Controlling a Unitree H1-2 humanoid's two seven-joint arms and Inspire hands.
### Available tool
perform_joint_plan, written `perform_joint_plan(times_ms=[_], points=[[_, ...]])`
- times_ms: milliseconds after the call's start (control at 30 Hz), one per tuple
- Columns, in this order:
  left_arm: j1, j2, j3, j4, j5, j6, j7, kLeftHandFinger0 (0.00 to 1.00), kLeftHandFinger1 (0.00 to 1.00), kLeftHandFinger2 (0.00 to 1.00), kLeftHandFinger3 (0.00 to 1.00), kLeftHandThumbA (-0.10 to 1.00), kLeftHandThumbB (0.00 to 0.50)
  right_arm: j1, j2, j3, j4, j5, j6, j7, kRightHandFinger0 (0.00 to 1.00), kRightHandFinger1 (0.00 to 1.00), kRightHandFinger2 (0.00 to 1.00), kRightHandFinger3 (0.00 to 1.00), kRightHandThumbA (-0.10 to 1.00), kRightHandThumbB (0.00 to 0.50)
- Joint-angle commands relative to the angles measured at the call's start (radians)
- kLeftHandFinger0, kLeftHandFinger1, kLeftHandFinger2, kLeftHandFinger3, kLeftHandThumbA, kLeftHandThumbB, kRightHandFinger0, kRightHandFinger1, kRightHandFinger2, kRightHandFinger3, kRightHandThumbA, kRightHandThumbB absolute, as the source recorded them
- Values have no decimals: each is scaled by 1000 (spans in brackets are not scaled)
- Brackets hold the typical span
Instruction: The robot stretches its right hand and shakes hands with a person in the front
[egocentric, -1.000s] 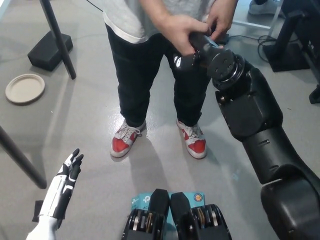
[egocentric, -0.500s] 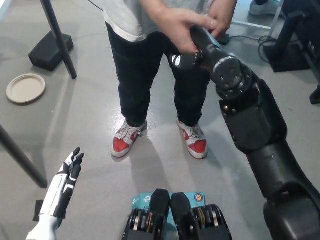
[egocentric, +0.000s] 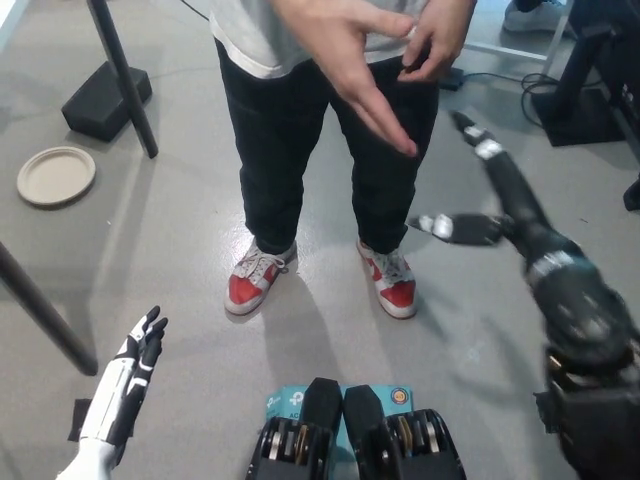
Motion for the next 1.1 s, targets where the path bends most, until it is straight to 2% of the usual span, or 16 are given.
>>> perform_joint_plan(times_ms=[0, 100, 133, 233, 300, 400, 433, 467, 500, 533, 667, 700, 767, 833, 1033, 1067], points=[[12, 13, 3, -21, -16, -17, -11, 1000, 1000, 1000, 1000, 1000, 105, 182, -89, -126, -308, 244, -154, 15, 1000, 1000, 1000, 1000, 1000, 396], [9, 10, 2, -14, -22, -20, -14, 1000, 1000, 1000, 1000, 1000, 109, 281, -93, -152, -277, 302, -189, 21, 1000, 1000, 1000, 1000, 1000, 380], [8, 7, 3, -10, -26, -29, -13, 1000, 1000, 1000, 1000, 1000, 100, 328, -83, -174, -248, 356, -206, 29, 1000, 1000, 1000, 1000, 989, 357], [8, 6, 3, -10, -26, -29, -13, 1000, 1000, 1000, 1000, 1000, 100, 334, -86, -173, -246, 367, -212, 27, 1000, 1000, 1000, 1000, 978, 356], [12, 10, 0, -3, -43, -48, -27, 1000, 1000, 1000, 1000, 1000, 109, 418, -38, -202, -77, 469, -296, 46, 1000, 1000, 1000, 1000, 1000, 331], [12, 10, 1, -3, -43, -49, -28, 1000, 1000, 1000, 1000, 1000, 109, 420, -41, -199, -73, 477, -305, 44, 1000, 1000, 1000, 1000, 1000, 330], [20, 8, -4, 11, -57, -79, -37, 1000, 1000, 1000, 1000, 1000, 131, 464, 0, -208, 54, 523, -388, 59, 1000, 1000, 1000, 1000, 1000, 245], [25, 5, -6, 17, -64, -89, -41, 1000, 1000, 1000, 1000, 1000, 146, 472, 17, -218, 120, 554, -432, 69, 1000, 1000, 1000, 1000, 1000, 230], [27, 4, -7, 19, -66, -92, -43, 1000, 1000, 1000, 1000, 1000, 150, 474, 22, -222, 144, 566, -450, 73, 1000, 1000, 1000, 1000, 1000, 230], [29, 5, -8, 19, -63, -92, -42, 1000, 1000, 1000, 1000, 1000, 172, 473, 26, -224, 161, 573, -460, 76, 1000, 1000, 1000, 1000, 1000, 256], [38, 8, -9, 18, -53, -87, -37, 1000, 1000, 1000, 1000, 1000, 186, 472, 34, -225, 206, 591, -492, 86, 1000, 1000, 1000, 1000, 1000, 262], [46, 10, -8, 15, -45, -78, -32, 1000, 1000, 1000, 1000, 1000, 186, 476, 37, -223, 227, 595, -509, 92, 1000, 1000, 1000, 1000, 1000, 262], [55, 6, -7, 14, -46, -93, -27, 1000, 1000, 1000, 1000, 1000, 155, 484, 30, -213, 249, 602, -532, 109, 1000, 1000, 1000, 1000, 1000, 229], [54, 5, -5, 17, -54, -95, -29, 1000, 1000, 1000, 1000, 1000, 148, 488, 24, -204, 253, 604, -542, 112, 1000, 1000, 1000, 1000, 1000, 208], [71, 13, -5, 12, -48, -96, -29, 1000, 1000, 1000, 1000, 1000, 142, 499, 18, -192, 264, 620, -565, 113, 1000, 1000, 1000, 1000, 1000, 201], [72, 16, -6, 9, -46, -92, -30, 1000, 1000, 1000, 1000, 1000, 151, 499, 18, -191, 268, 622, -567, 109, 1000, 1000, 1000, 1000, 1000, 215]])
